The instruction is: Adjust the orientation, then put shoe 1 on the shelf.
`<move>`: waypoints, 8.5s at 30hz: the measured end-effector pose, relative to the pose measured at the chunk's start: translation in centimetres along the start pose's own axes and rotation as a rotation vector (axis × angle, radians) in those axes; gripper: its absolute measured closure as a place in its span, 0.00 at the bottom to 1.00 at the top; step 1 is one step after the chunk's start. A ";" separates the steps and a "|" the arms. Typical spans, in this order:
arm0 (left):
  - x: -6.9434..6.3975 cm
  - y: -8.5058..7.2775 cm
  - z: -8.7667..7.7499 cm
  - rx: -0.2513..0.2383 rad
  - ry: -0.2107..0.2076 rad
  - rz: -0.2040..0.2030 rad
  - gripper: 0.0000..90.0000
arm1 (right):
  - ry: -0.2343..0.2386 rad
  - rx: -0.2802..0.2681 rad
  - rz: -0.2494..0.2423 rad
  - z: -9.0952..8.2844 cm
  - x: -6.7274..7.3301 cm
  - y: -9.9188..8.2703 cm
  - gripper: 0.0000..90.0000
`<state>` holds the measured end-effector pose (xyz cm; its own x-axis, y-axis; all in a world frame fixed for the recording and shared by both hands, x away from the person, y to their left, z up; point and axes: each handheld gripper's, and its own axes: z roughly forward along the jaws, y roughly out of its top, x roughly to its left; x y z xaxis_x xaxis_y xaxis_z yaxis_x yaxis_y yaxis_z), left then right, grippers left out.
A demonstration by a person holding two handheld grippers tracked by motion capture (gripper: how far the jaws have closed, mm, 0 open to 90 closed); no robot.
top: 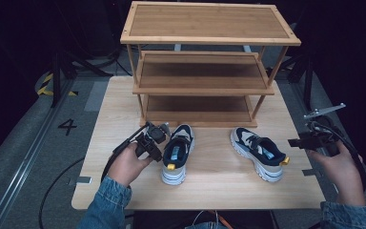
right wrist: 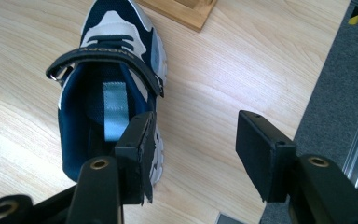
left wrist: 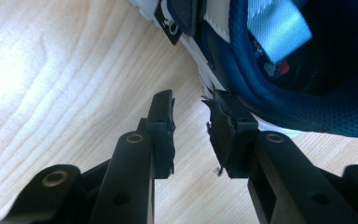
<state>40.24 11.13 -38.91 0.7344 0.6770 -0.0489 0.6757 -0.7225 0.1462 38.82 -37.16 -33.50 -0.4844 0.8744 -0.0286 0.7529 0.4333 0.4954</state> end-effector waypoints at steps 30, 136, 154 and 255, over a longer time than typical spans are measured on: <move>-3.3 -0.2 -4.5 -0.162 -0.049 0.055 0.66 | 0.012 0.006 -0.006 0.3 0.3 0.5 0.52; -8.6 9.0 -16.4 -0.110 -0.171 0.458 0.73 | 0.032 0.004 0.035 -0.8 0.6 -2.8 0.52; -8.4 10.2 -20.5 -0.152 -0.158 0.473 0.73 | 0.034 0.011 0.045 -0.9 0.5 -3.2 0.52; -1.0 10.8 -21.1 -0.453 -0.003 0.193 0.74 | 0.045 -0.020 -0.056 -0.7 2.4 -1.2 0.52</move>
<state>45.50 5.61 -16.42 0.8440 0.5360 0.0182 0.4324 -0.7002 0.5681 36.40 -35.73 -33.52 -0.5457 0.8378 -0.0182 0.7151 0.4769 0.5111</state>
